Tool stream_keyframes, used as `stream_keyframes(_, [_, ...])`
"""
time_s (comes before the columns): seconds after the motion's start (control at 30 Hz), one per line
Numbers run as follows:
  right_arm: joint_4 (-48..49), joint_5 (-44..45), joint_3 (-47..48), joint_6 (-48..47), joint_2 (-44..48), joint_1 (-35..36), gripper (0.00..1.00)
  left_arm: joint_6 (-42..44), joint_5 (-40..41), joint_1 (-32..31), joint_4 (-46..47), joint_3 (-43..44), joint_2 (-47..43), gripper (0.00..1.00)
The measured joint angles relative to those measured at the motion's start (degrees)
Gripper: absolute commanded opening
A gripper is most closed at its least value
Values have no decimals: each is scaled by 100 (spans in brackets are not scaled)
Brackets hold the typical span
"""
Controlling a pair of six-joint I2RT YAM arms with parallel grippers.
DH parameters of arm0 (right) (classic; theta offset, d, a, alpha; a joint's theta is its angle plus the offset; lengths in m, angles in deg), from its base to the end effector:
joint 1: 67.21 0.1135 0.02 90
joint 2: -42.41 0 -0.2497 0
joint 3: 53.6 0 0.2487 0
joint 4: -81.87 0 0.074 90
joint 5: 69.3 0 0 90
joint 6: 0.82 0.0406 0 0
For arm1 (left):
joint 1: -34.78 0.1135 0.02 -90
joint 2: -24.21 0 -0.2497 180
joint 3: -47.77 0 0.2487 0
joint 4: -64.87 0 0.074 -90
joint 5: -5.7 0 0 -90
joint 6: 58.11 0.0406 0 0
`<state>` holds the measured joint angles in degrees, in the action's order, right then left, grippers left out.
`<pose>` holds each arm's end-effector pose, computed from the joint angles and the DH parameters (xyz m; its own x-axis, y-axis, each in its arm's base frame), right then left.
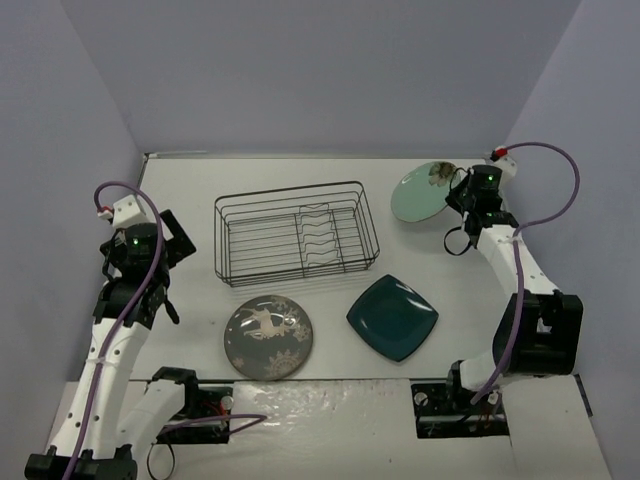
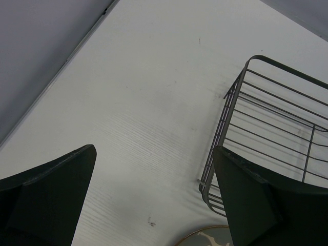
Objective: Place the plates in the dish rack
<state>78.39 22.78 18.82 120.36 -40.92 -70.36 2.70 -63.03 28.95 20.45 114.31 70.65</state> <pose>0.3456 -0.0205 0.2860 -0.1657 0.5273 -0.8334 0.2055 0.8450 0.4938 0.1839 -0.0040 0.3339 -0.2435 -0.4320 -0.8684 -0.4043 0.8590 -0.3140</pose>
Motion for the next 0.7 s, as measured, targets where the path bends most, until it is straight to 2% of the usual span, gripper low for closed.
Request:
stream_keyframes(0.13, [-491, 839, 748, -590, 0, 417, 0, 0, 53, 0, -24, 0, 0, 97])
stream_keyframes(0.27, [-766, 1235, 1280, -1207, -2, 833, 0, -2, 124, 0, -31, 0, 0, 97])
stream_keyframes(0.53, [-1168, 2113, 2596, -2965, -68, 2581, 0, -8, 176, 0, -61, 0, -10, 97])
stream_keyframes(0.7, [-1030, 2013, 3167, -4230, -141, 3499, 0, -17, 188, 0, -63, 0, -23, 97])
